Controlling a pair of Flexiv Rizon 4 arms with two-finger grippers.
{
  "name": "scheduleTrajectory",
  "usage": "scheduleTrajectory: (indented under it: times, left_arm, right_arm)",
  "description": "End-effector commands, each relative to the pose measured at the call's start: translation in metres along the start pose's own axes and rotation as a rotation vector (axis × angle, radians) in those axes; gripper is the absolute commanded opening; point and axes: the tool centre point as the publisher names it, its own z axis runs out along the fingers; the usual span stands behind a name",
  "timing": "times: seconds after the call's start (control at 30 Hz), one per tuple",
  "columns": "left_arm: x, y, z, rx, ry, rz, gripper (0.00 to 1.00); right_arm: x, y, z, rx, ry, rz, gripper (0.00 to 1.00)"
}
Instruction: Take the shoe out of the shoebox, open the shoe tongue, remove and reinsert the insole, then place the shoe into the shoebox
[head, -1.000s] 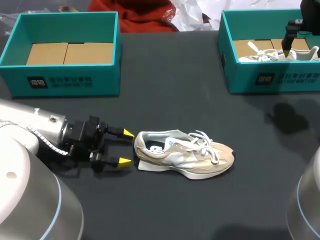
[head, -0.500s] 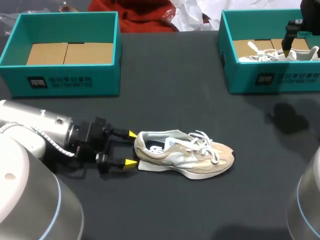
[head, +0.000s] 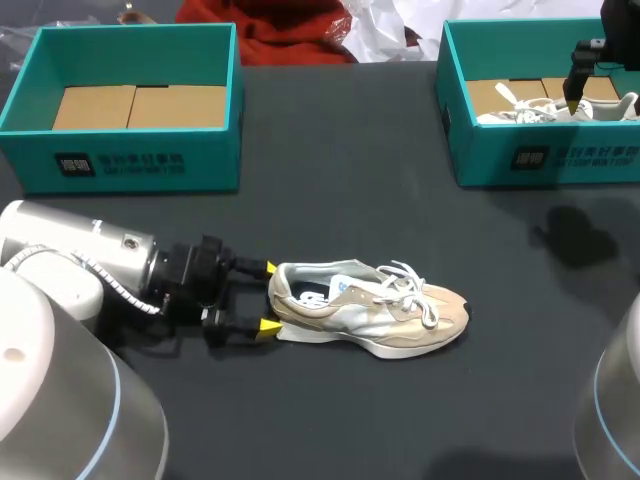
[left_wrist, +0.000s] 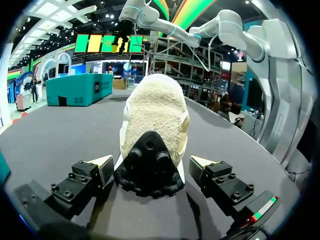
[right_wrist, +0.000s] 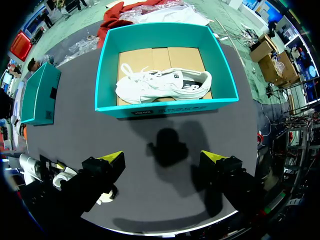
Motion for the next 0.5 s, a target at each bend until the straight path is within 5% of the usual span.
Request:
scheduleTrajectory:
  times: [0.03, 0.5]
  left_arm:
    - [-0.002, 0.000, 0.006, -0.001, -0.004, 0.000, 1.00]
    - [-0.002, 0.002, 0.020, -0.006, 0.011, 0.010, 1.00]
  right_arm:
    - [0.000, -0.001, 0.000, -0.001, 0.001, 0.000, 1.00]
    - [0.000, -0.001, 0.000, -0.001, 0.001, 0.000, 1.00]
